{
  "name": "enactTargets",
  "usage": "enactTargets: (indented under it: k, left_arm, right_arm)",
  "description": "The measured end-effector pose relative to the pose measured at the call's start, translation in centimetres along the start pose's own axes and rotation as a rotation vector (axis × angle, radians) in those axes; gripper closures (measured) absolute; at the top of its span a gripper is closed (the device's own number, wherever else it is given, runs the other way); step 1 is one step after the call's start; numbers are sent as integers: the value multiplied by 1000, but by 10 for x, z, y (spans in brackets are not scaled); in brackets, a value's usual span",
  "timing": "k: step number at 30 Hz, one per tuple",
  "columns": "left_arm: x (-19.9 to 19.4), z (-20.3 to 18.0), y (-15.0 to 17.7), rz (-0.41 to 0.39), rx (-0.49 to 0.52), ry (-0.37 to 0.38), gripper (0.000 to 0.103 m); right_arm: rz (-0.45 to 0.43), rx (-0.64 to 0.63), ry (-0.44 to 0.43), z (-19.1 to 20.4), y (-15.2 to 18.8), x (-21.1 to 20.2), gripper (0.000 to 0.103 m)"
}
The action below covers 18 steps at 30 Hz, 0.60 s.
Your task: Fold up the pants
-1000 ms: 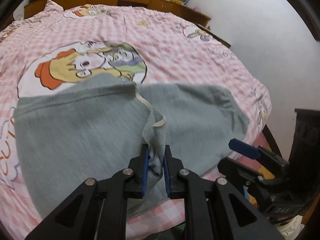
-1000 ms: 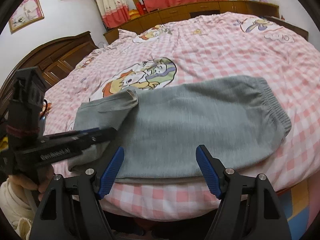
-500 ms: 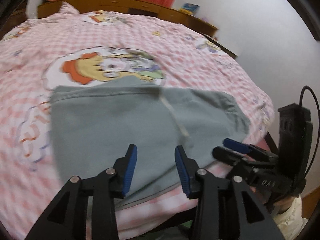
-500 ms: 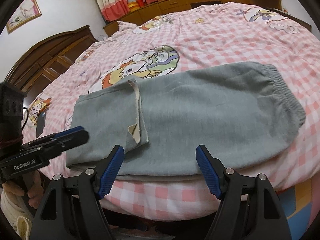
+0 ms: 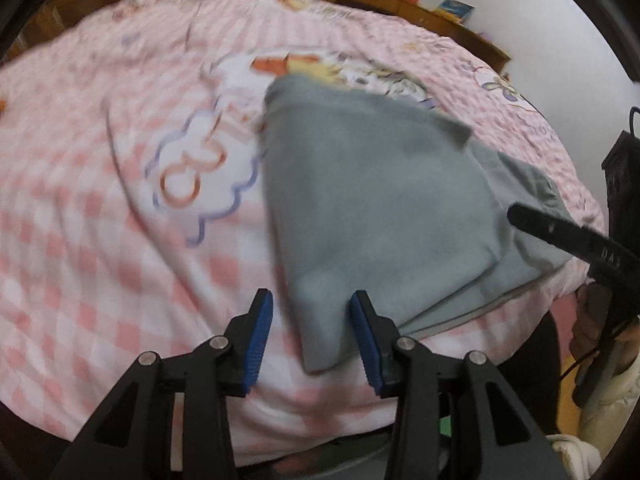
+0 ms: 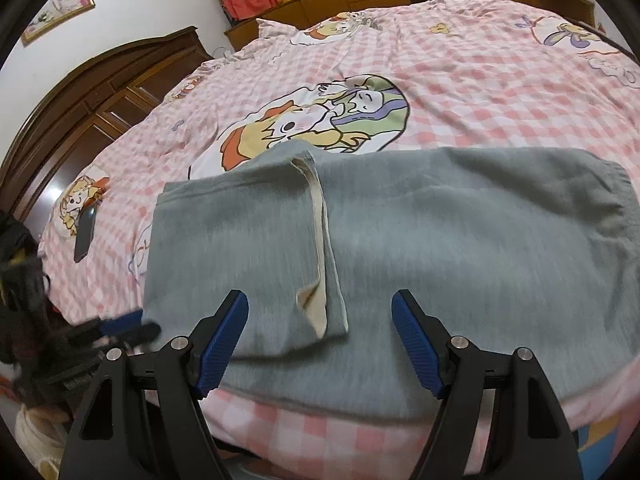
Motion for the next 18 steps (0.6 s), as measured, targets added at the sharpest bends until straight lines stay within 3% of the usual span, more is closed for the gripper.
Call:
enactTargets:
  k: [2, 10, 18]
  left_arm:
    - [3, 8, 2, 15, -55, 41, 60]
    - [-1, 8, -8, 28, -27, 64, 60]
    - [-4, 23, -39, -10, -39, 41, 60]
  right_arm:
    - [5, 11, -13, -2, -6, 6, 26]
    - [30, 6, -5, -1, -28, 28, 26]
    - [48, -18, -23, 5, -45, 52, 27]
Point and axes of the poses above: each gripper's, at about its wrist camera, not at the fingertips, and x roughly the way its jaws point, z to its left, y to its underside, the point moved 3 cm from there along x, roughly the way its jaws point, and after that the axes turned 13 degrees about -y, right-handed, at the moved point
